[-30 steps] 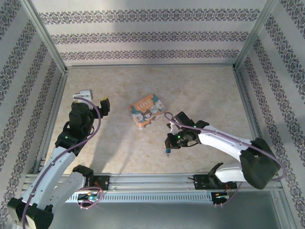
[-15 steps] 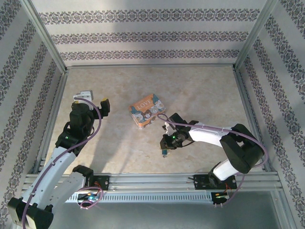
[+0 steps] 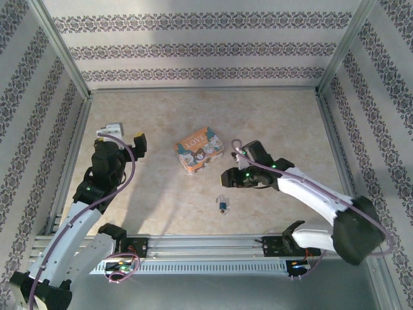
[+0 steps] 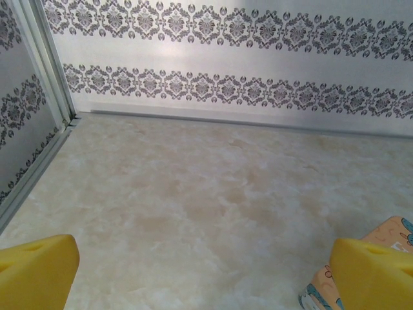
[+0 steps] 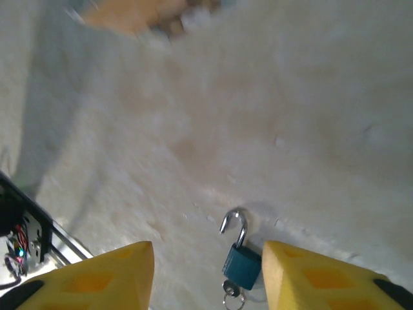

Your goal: Unlock a padlock with a key

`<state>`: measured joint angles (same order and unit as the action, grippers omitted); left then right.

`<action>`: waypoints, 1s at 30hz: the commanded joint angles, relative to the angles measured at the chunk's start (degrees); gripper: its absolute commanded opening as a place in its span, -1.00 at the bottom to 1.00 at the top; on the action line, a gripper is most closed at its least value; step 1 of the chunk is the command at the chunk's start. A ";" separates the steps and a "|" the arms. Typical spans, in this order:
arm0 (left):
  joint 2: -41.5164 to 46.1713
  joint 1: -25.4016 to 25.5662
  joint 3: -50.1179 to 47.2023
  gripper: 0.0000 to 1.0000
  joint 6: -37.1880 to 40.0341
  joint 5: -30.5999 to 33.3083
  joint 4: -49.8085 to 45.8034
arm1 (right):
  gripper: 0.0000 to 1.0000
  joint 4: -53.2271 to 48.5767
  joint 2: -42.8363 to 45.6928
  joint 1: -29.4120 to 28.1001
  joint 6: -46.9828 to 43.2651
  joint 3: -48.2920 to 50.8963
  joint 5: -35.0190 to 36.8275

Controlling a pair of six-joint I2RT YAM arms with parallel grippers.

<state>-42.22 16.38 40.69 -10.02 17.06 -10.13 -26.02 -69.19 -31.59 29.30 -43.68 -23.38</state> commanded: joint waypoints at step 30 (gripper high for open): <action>1.34 -0.60 -10.34 0.99 0.18 11.76 8.71 | 0.97 38.05 28.29 30.87 -21.13 29.55 27.11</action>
<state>-40.07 16.38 31.42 -9.61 27.53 -4.80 3.92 -39.83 -1.65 9.80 -16.14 1.28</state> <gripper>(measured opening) 0.994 0.984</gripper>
